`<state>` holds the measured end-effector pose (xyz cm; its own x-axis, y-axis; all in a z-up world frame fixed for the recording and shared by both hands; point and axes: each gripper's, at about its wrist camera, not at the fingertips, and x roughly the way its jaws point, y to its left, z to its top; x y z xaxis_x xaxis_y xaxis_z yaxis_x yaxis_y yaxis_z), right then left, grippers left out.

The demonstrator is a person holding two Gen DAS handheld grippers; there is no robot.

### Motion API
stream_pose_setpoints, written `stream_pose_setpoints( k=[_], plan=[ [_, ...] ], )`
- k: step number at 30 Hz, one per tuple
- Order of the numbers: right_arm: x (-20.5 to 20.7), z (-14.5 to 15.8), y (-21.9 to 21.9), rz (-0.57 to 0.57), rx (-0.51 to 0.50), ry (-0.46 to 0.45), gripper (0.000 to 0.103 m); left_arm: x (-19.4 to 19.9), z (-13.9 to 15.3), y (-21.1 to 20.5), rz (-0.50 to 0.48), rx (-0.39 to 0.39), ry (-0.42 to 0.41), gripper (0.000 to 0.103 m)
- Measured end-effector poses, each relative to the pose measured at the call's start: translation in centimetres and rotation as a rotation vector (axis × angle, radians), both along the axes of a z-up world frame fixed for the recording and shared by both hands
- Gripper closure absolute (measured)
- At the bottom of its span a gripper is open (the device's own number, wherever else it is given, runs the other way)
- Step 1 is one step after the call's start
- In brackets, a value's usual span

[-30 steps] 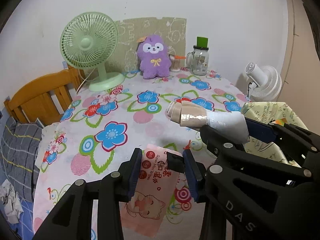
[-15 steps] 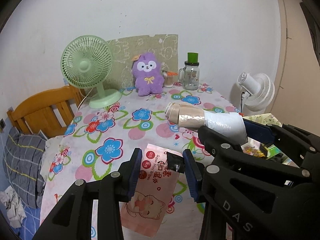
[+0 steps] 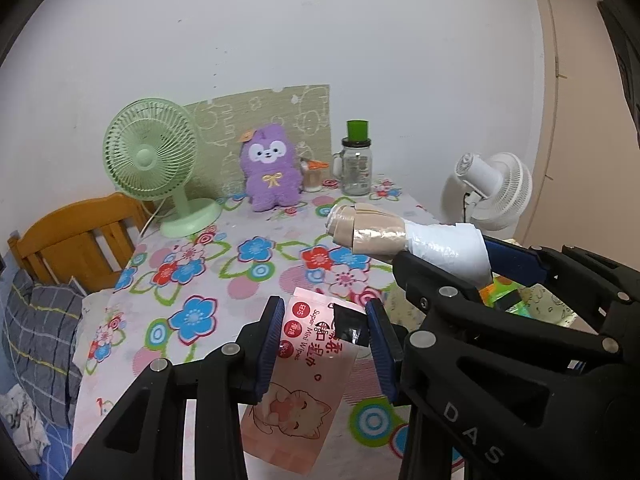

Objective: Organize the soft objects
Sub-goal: 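Carry the roll in the right gripper and pink packet in the left to the box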

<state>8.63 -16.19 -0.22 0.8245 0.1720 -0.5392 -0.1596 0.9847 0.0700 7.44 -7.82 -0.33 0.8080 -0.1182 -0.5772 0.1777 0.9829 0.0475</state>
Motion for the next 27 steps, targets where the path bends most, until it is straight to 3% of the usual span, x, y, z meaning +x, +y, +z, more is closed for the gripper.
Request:
stream_pose_setpoints(
  k=[27],
  plan=[
    [0.8,-1.5,-10.6,-0.172,0.006,0.018,0.050,2.2,-0.9,-10.3,-0.186,-0.001,0.023,0.061]
  ],
)
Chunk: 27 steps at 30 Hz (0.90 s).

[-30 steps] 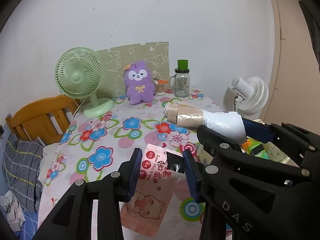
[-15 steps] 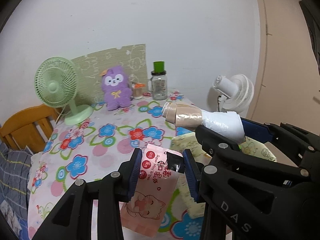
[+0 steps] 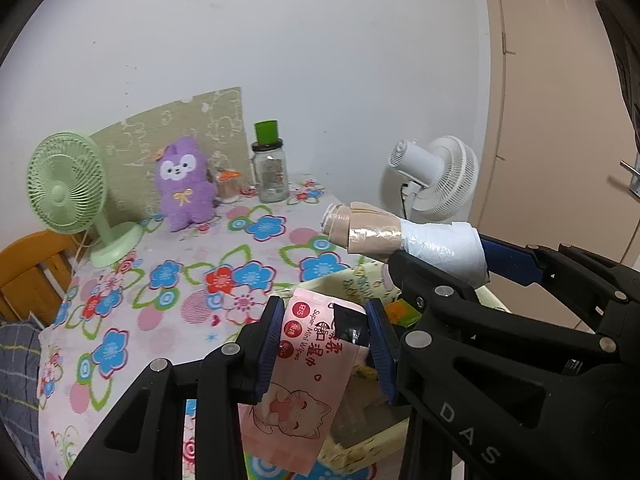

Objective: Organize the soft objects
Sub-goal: 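Carry the roll in the right gripper and pink packet in the left to the box, then lower the roll and pink packet into the box and open both grippers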

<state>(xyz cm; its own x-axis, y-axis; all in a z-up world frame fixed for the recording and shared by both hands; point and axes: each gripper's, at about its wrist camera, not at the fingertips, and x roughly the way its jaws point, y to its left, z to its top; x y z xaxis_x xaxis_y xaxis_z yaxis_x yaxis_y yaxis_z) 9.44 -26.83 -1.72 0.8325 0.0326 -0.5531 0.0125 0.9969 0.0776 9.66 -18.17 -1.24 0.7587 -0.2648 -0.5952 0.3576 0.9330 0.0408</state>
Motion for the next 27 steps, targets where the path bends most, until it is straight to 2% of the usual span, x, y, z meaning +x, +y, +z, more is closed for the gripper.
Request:
stream_pose_setpoints(
  k=[15,20,24,27],
  plan=[
    [1.9,-2.1,-4.4,-0.068,0.036,0.042,0.050,2.8,-1.8,-4.2,-0.088,0.004,0.039,0.060],
    [2.8,-3.1,-5.0,-0.073,0.039,0.066,0.050,3.8,-2.8,-4.7,-0.091,0.008,0.069,0.056],
    [3.6,-3.7,-5.0,-0.062,0.048,0.085,0.050,4.4,-3.3,-4.6,-0.070,0.023,0.086,0.034],
    [4.0,-4.1,-4.8,-0.052,0.051,0.096,0.050,4.6,-3.5,-4.4,-0.059,0.037,0.092,0.030]
  ],
)
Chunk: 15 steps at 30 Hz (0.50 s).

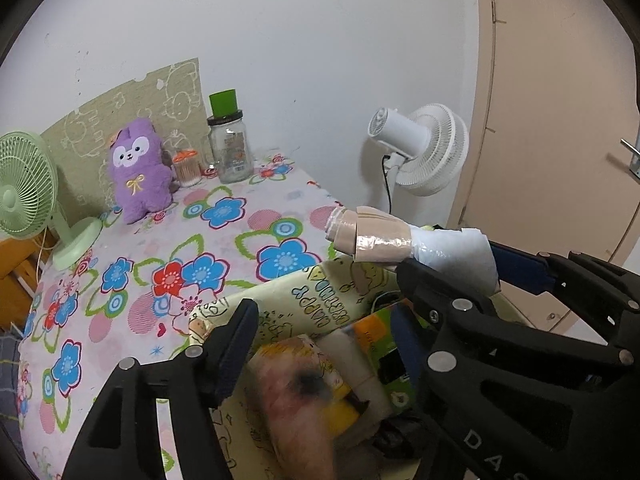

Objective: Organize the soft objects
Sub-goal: 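Lower the roll and pink packet into the box and open both grippers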

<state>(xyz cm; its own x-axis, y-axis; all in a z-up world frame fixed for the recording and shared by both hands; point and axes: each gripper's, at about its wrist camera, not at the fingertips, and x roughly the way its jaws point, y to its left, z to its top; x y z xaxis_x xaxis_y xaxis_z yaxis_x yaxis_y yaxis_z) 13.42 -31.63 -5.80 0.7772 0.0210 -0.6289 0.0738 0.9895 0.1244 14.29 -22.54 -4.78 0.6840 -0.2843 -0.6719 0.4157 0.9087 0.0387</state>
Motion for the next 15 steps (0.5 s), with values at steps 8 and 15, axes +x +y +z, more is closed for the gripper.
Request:
stream_pose_setpoints(
  k=[8,15],
  plan=[
    [0.3,-0.8,0.9,0.036,0.020,0.028,0.050,-0.4,-0.5,0.9,0.025,0.041,0.011,0.023],
    [-0.2,-0.9,1.9,0.062,0.045,0.035,0.049,-1.2,-0.3,2.0,0.035,0.043,0.011,0.020]
  ],
)
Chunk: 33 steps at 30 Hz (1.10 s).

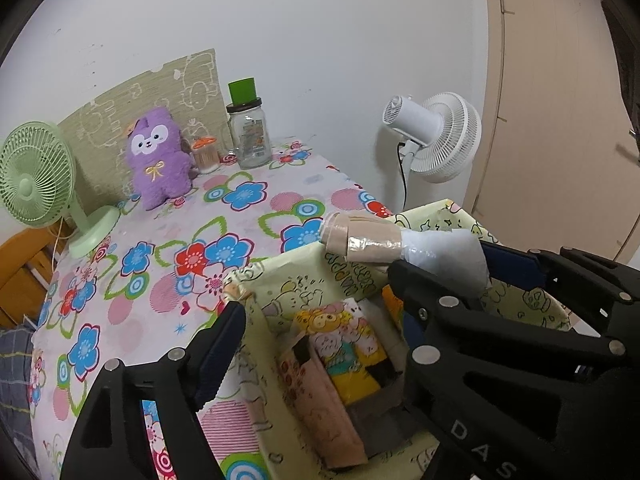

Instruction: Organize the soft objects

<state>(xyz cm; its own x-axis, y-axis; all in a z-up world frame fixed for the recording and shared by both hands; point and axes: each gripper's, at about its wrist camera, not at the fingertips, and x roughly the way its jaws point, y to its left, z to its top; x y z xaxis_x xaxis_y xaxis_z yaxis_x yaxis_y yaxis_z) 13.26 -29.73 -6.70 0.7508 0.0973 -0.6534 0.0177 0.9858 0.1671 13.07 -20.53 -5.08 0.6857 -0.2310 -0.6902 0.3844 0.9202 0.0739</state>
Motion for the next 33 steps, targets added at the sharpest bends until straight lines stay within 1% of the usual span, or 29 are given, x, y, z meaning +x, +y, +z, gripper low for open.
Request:
stream_pose_setpoints(
  k=[2,5,7,9,11,21,33],
  plan=[
    [-0.2,0.0,0.3,0.000,0.005,0.001,0.048,-0.3,0.1,0.3,0.001,-0.001,-0.003,0.020],
    [-0.6,0.2,0.7,0.002,0.008,-0.001,0.044,-0.7,0.3,0.6,0.002,-0.002,-0.009,0.019],
    [-0.9,0.3,1.0,0.000,0.005,-0.005,0.038,-1.0,0.4,0.9,0.002,-0.004,-0.015,0.017],
    [-1.3,0.5,1.2,-0.008,0.002,-0.014,0.026,-1.3,0.6,1.1,0.003,-0.007,-0.022,0.015],
    [-1.6,0.7,1.4,-0.013,0.000,-0.026,0.020,-1.6,0.9,1.5,0.006,-0.012,-0.030,0.013],
    [-3.4,1.6,3.0,-0.030,-0.019,-0.042,0.011,-3.2,1.7,3.5,0.031,-0.017,-0.055,0.006],
    [-5.6,3.4,6.0,-0.022,-0.030,-0.092,0.007,-5.2,3.4,7.5,0.081,-0.036,-0.097,0.002]
  ],
)
